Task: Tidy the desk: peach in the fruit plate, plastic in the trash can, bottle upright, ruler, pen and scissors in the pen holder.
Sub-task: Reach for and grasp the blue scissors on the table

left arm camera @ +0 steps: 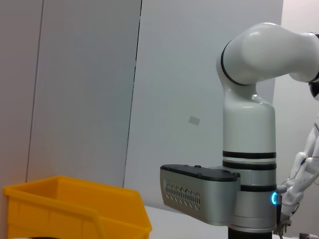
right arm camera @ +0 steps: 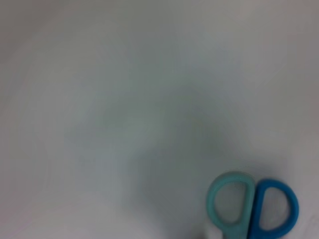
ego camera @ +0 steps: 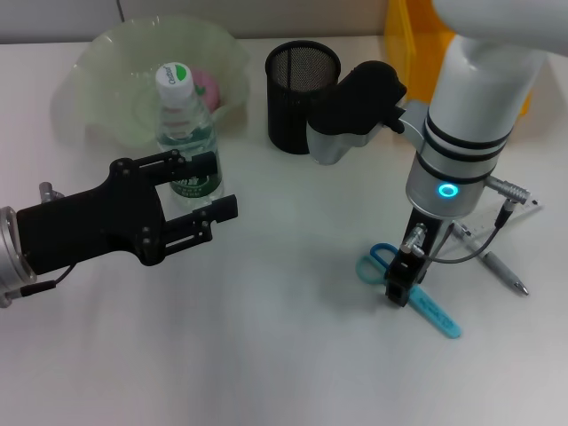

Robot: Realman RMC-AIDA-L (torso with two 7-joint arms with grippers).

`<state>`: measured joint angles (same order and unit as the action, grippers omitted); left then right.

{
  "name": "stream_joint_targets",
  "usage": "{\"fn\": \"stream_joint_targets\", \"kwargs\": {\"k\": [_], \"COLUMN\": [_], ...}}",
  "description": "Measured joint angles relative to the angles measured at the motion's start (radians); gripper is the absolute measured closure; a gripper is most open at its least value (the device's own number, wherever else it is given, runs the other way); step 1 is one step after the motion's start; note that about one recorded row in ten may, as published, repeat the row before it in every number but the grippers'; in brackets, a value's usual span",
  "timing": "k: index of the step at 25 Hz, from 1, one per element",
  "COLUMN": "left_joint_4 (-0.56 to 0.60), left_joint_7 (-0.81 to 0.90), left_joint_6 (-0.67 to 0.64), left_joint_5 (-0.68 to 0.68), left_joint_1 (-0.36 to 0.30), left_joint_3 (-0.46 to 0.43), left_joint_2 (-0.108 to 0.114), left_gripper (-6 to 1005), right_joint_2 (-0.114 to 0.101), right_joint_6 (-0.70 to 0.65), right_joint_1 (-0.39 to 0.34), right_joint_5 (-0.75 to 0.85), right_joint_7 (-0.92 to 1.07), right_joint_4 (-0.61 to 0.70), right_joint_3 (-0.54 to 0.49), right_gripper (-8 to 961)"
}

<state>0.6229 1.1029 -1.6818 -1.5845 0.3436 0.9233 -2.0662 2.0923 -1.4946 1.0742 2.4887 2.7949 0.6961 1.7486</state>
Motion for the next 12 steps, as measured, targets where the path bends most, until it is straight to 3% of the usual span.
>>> {"fn": "stream_joint_targets", "kwargs": {"k": [8,12], "left_joint_4": [0.000,0.000], "left_joint_7": [0.000,0.000], "left_joint_6": [0.002,0.002], "left_joint_5": [0.000,0.000], "left_joint_1": [0.000,0.000], "left_joint_3": [0.000,0.000], "left_joint_2": [0.000,0.000], "left_gripper": [409,409], "right_joint_2": [0.000,0.000], "right_joint_6": [0.000,0.000], "right_joint_1": [0.003,0.003], "right_joint_5": [-0.015,-0.015], "right_joint_7": [0.000,-0.001], "right_joint_4": [0.000,0.000], "right_joint_3": [0.006,0.006], "right_gripper": [567,560]}}
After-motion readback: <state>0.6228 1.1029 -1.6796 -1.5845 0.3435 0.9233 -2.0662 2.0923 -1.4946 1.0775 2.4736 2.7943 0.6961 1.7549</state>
